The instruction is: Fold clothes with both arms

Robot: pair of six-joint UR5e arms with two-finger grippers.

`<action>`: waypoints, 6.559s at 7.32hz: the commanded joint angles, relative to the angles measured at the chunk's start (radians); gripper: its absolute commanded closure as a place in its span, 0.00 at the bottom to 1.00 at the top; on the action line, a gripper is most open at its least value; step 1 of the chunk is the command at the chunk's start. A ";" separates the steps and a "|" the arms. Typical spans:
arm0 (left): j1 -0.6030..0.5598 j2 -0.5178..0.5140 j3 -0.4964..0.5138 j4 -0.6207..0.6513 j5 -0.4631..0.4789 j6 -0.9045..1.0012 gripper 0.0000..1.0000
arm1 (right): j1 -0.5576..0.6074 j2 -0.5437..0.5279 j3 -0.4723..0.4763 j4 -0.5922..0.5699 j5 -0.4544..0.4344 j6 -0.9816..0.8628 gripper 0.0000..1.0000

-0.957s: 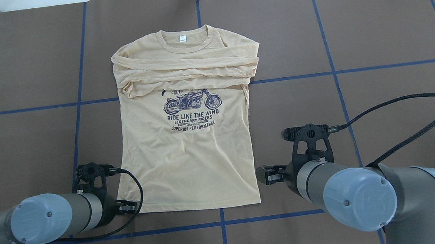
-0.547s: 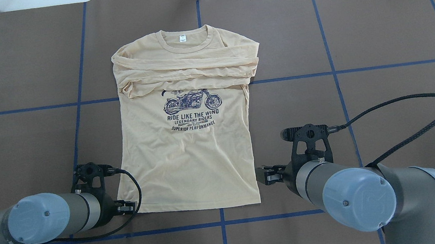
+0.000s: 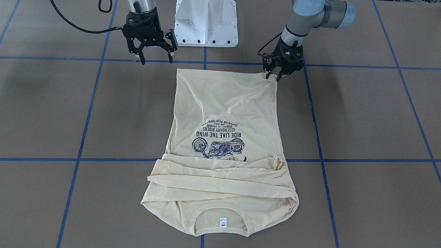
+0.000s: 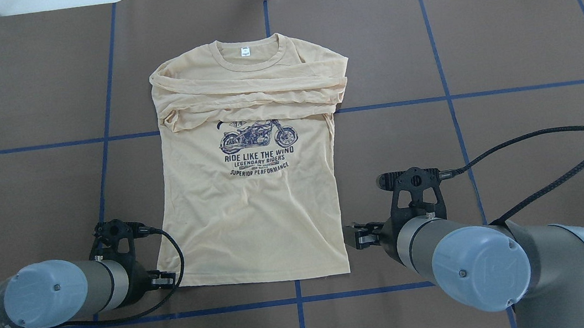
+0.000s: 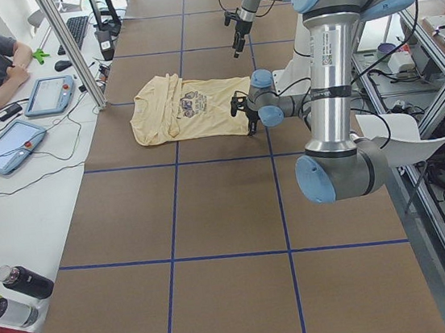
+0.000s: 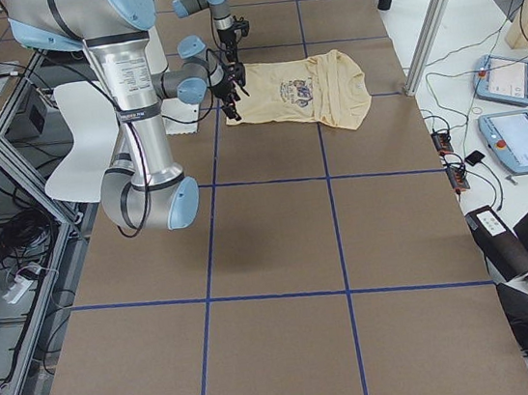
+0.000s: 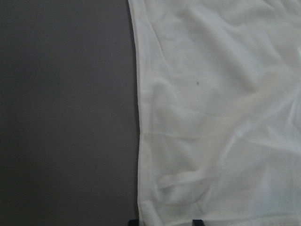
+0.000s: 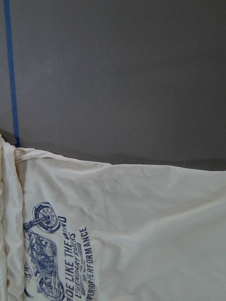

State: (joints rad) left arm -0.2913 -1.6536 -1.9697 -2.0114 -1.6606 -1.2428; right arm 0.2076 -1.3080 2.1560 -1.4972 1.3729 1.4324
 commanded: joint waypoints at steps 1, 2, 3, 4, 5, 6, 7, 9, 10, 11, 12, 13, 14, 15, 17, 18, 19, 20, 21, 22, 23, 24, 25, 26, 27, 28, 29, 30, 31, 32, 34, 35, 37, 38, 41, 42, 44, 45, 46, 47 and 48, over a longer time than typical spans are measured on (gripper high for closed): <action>0.001 0.002 0.000 -0.001 -0.002 0.014 0.58 | -0.001 0.000 -0.001 0.000 0.000 -0.001 0.00; 0.000 0.003 0.002 -0.001 -0.002 0.014 0.63 | -0.001 0.001 -0.001 0.000 0.000 -0.001 0.00; 0.000 0.003 0.003 0.000 -0.001 0.014 0.77 | -0.001 0.001 -0.001 0.000 0.000 -0.001 0.00; 0.000 0.003 0.003 0.000 -0.001 0.014 0.86 | -0.001 0.000 -0.001 0.000 0.000 -0.001 0.00; 0.000 0.011 0.002 -0.001 -0.001 0.014 0.98 | -0.001 0.000 -0.002 0.000 0.000 -0.001 0.00; -0.005 0.011 -0.003 -0.001 0.001 0.013 1.00 | -0.001 -0.002 -0.002 0.000 0.000 -0.001 0.00; -0.006 0.012 -0.032 0.003 0.001 0.014 1.00 | -0.005 -0.002 -0.004 0.000 -0.003 0.000 0.00; -0.006 0.029 -0.063 0.003 0.001 0.013 1.00 | -0.074 0.010 -0.050 0.006 -0.076 0.072 0.00; -0.006 0.029 -0.063 0.003 0.001 0.013 1.00 | -0.109 0.024 -0.077 0.006 -0.095 0.116 0.02; -0.006 0.026 -0.063 0.003 0.001 0.013 1.00 | -0.120 0.033 -0.105 0.006 -0.101 0.120 0.05; -0.006 0.028 -0.063 0.002 0.002 0.011 1.00 | -0.128 0.051 -0.128 0.006 -0.124 0.125 0.25; -0.006 0.028 -0.063 0.002 0.002 0.011 1.00 | -0.129 0.081 -0.165 0.006 -0.126 0.125 0.37; -0.006 0.028 -0.063 0.002 0.002 0.011 1.00 | -0.129 0.091 -0.176 0.005 -0.127 0.122 0.39; -0.006 0.029 -0.063 0.002 0.002 0.011 1.00 | -0.129 0.093 -0.180 0.005 -0.127 0.120 0.42; -0.006 0.026 -0.063 0.002 0.002 0.011 1.00 | -0.129 0.105 -0.192 0.005 -0.127 0.112 0.43; -0.005 0.026 -0.063 0.002 0.002 0.011 1.00 | -0.128 0.113 -0.199 0.005 -0.127 0.111 0.45; -0.006 0.026 -0.063 0.002 0.002 0.011 1.00 | -0.128 0.128 -0.220 0.005 -0.127 0.111 0.47; -0.006 0.026 -0.063 0.002 0.001 0.011 1.00 | -0.125 0.134 -0.232 0.008 -0.127 0.111 0.47; -0.006 0.026 -0.063 0.002 0.001 0.011 1.00 | -0.125 0.135 -0.234 0.008 -0.127 0.109 0.49; -0.006 0.026 -0.063 0.002 0.001 0.011 1.00 | -0.126 0.135 -0.242 0.011 -0.126 0.109 0.49; -0.006 0.025 -0.063 0.002 0.001 0.011 1.00 | -0.125 0.135 -0.249 0.012 -0.126 0.108 0.50; -0.006 0.026 -0.063 0.002 0.001 0.011 1.00 | -0.126 0.135 -0.249 0.012 -0.126 0.108 0.51; -0.006 0.026 -0.063 0.002 0.001 0.011 1.00 | -0.126 0.136 -0.251 0.012 -0.126 0.108 0.52; -0.006 0.026 -0.063 0.002 0.001 0.011 1.00 | -0.126 0.136 -0.251 0.012 -0.126 0.108 0.53; -0.006 0.026 -0.063 0.002 0.001 0.011 1.00 | -0.126 0.138 -0.251 0.012 -0.124 0.109 0.55; -0.006 0.026 -0.063 0.002 0.001 0.011 1.00 | -0.126 0.153 -0.260 0.011 -0.124 0.109 0.55; -0.006 0.028 -0.063 0.002 -0.001 0.011 1.00 | -0.126 0.165 -0.275 0.012 -0.124 0.111 0.55; -0.006 0.029 -0.061 0.002 -0.001 0.013 1.00 | -0.126 0.164 -0.277 0.011 -0.124 0.109 0.55; -0.006 0.028 -0.061 0.002 -0.001 0.013 1.00 | -0.126 0.156 -0.278 0.009 -0.124 0.109 0.55; -0.006 0.026 -0.063 0.002 -0.001 0.013 1.00 | -0.126 0.158 -0.278 0.005 -0.124 0.109 0.55; -0.006 0.026 -0.061 0.002 -0.001 0.013 1.00 | -0.128 0.164 -0.277 0.005 -0.123 0.111 0.65; -0.006 0.026 -0.063 0.002 -0.001 0.013 1.00 | -0.128 0.165 -0.277 0.005 -0.123 0.112 0.77; -0.006 0.023 -0.063 0.002 -0.001 0.013 1.00 | -0.128 0.164 -0.278 0.002 -0.123 0.112 0.75; -0.006 0.023 -0.063 0.002 -0.001 0.013 1.00 | -0.128 0.164 -0.278 0.002 -0.123 0.111 0.73; -0.006 0.021 -0.061 0.002 -0.001 0.013 1.00 | -0.126 0.162 -0.278 0.000 -0.121 0.109 0.69; -0.006 0.021 -0.061 0.002 -0.001 0.013 1.00 | -0.128 0.164 -0.280 0.000 -0.121 0.109 0.70; -0.006 0.023 -0.061 0.002 -0.001 0.013 1.00 | -0.128 0.164 -0.280 0.000 -0.121 0.109 0.74; -0.006 0.023 -0.061 0.002 -0.002 0.013 1.00 | -0.129 0.164 -0.282 0.000 -0.121 0.109 0.74; -0.006 0.023 -0.063 0.002 -0.002 0.013 1.00 | -0.129 0.164 -0.285 0.000 -0.121 0.109 0.74; -0.008 0.023 -0.063 0.002 -0.002 0.014 1.00 | -0.129 0.164 -0.288 0.000 -0.121 0.109 0.74; -0.006 0.023 -0.063 0.002 -0.002 0.014 1.00 | -0.129 0.165 -0.289 0.000 -0.121 0.109 0.74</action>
State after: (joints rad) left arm -0.2984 -1.6306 -2.0324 -2.0095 -1.6627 -1.2292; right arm 0.0783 -1.1437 1.8697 -1.4970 1.2516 1.5417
